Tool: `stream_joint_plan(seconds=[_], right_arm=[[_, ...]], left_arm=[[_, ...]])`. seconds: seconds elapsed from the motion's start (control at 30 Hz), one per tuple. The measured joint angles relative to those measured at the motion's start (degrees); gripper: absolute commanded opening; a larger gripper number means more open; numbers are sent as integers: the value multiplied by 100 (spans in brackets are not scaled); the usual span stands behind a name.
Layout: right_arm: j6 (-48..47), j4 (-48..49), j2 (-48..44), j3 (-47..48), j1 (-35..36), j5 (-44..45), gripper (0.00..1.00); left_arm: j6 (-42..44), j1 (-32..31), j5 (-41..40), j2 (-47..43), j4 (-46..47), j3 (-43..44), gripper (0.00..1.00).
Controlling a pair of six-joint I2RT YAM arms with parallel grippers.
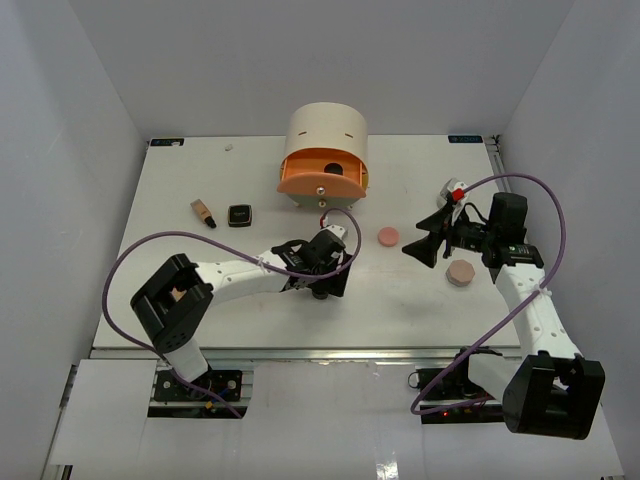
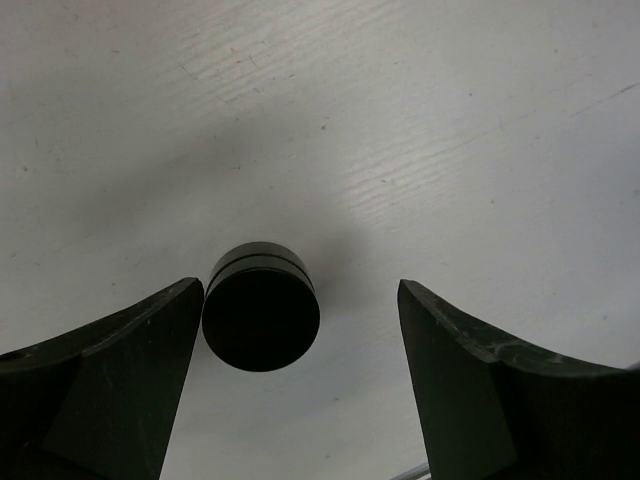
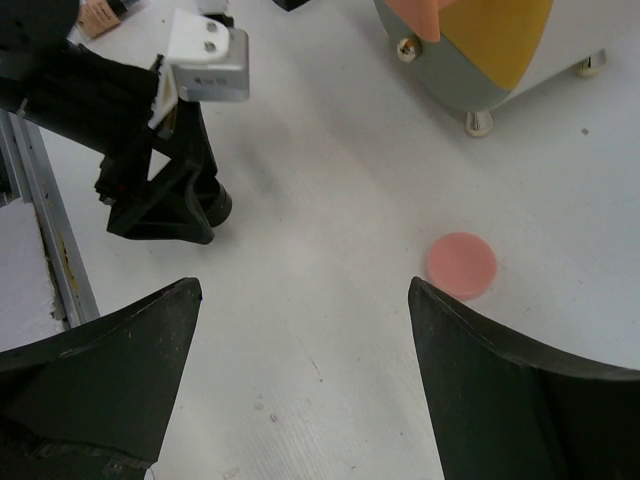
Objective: Organize the makeup
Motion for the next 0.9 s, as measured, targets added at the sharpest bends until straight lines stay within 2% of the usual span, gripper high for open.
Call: stream_joint_plan(seconds=[0.17, 0.27, 0.37, 0.43, 0.47, 0.53, 0.7, 0.9], right_arm=[[26, 152, -69, -68, -96, -284, 91], [40, 161, -70, -93, -156, -363, 91], [44, 187, -70, -93, -181, -426, 91], [44, 198, -70, -95, -196, -471, 91], [44, 202, -70, -95, -204, -486, 91], [47, 202, -70, -95, -219, -505, 91], [59, 204, -70, -95, -257, -531, 91], [61, 202, -75, -97, -323, -550, 91]], left_arm=[[-74, -113, -355, 302, -343, 158, 73], [-88, -142, -517, 327, -483, 195, 63], [-122, -157, -615, 327, -557, 221, 48], [-130, -168, -646, 327, -583, 228, 31], [-143, -173, -661, 326, -602, 234, 29], [-154, -179, -676, 310, -643, 246, 19], [-135, -189, -765, -46, -820, 464, 13], [79, 18, -871, -815, -731, 1604, 12]])
